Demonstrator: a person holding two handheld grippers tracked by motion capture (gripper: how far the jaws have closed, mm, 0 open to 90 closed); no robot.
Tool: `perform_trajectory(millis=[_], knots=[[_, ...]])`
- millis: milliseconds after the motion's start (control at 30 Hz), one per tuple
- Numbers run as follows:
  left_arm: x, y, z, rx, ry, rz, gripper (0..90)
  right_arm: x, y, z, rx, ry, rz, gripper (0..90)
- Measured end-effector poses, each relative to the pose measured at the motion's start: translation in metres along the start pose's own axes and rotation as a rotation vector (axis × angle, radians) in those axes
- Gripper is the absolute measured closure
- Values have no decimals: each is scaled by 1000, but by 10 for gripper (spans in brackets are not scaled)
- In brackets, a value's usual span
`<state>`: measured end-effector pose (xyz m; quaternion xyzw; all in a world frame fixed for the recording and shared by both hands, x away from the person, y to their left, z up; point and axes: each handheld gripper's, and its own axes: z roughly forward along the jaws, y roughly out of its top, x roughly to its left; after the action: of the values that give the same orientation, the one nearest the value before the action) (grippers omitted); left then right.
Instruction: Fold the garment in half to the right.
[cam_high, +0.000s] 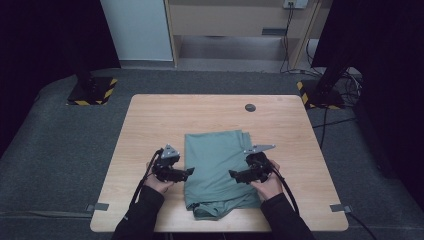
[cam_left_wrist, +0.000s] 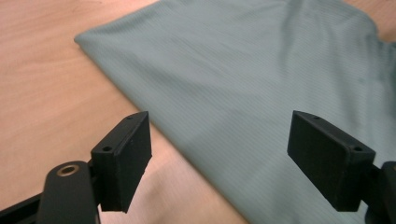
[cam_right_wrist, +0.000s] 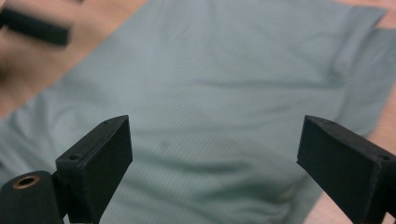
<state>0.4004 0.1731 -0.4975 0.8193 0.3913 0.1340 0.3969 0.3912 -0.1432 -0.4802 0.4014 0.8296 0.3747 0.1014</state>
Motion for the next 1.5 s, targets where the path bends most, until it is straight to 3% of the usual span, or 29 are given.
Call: perform_trajectory(millis=[33,167,333,433,500,667,833,1000,1133,1500], knots=[[5,6,8,5,-7,0,209,8,-7,4,23,6,-38,97],[17,19,36,51,2,25,211,17,-19,11,64,17,-80,92],[22,25,54,52,1,20,217,19,-28,15,88,14,-93,89],[20,23,68,79,23,56,221,18,-41,21,122,-9,-102,80],[17,22,70,82,41,83,220,19,-45,20,105,-14,-103,83],[18,23,71,85,52,88,230,27,-50,20,106,-55,-156,67],[17,26,70,104,61,99,232,35,-58,18,68,-64,-145,66],[24,41,75,77,50,81,224,33,-53,11,38,-97,-117,62],[28,42,88,116,75,86,225,27,-58,16,65,-88,-90,52],[28,45,89,116,84,64,234,28,-68,7,53,-80,-102,61]])
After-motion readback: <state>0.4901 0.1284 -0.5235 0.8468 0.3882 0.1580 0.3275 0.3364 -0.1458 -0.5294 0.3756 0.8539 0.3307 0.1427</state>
